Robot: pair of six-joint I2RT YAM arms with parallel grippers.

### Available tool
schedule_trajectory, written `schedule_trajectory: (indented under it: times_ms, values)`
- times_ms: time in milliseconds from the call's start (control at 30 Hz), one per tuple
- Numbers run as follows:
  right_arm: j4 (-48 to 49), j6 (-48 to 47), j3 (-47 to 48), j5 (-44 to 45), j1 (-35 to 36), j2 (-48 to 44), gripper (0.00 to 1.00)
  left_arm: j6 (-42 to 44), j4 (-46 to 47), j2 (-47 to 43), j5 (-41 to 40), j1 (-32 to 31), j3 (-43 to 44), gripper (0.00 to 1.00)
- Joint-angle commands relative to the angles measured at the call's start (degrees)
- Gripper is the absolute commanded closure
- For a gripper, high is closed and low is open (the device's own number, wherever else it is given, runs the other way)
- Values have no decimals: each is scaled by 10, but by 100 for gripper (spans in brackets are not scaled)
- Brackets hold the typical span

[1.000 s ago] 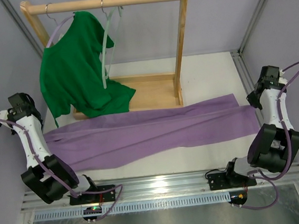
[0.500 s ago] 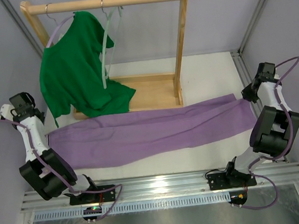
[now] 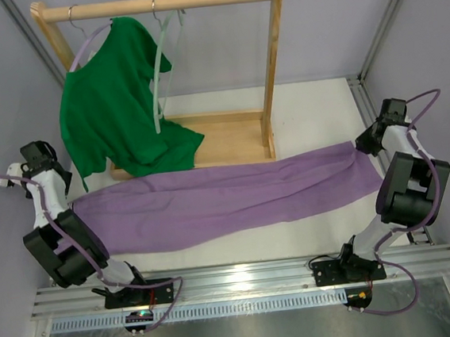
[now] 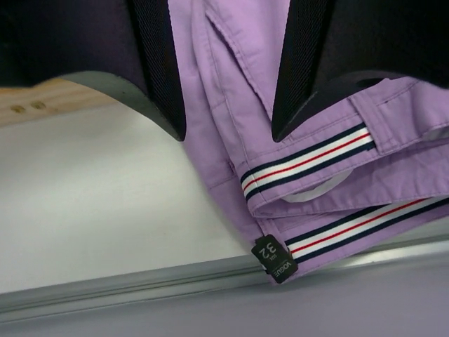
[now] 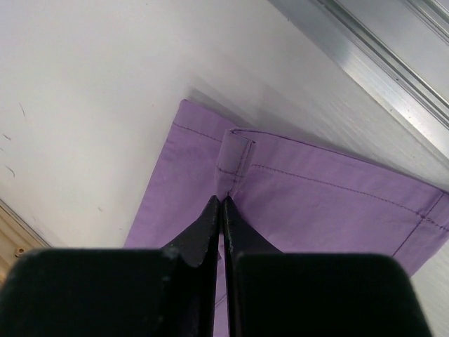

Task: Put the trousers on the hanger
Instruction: Fold the trousers

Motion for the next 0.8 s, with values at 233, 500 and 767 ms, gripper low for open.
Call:
schedule_trajectory:
  times_ms: [233, 500, 767]
  values:
    - [-4, -17, 31, 15, 10, 6, 96, -72, -68, 124, -12, -16, 35, 46]
    - [-33, -22, 45, 79, 9, 22, 96, -69, -36, 152, -15, -17, -10, 55]
    - [-66, -28, 55, 131, -3, 30, 96, -66, 0, 145, 11, -23, -71, 100]
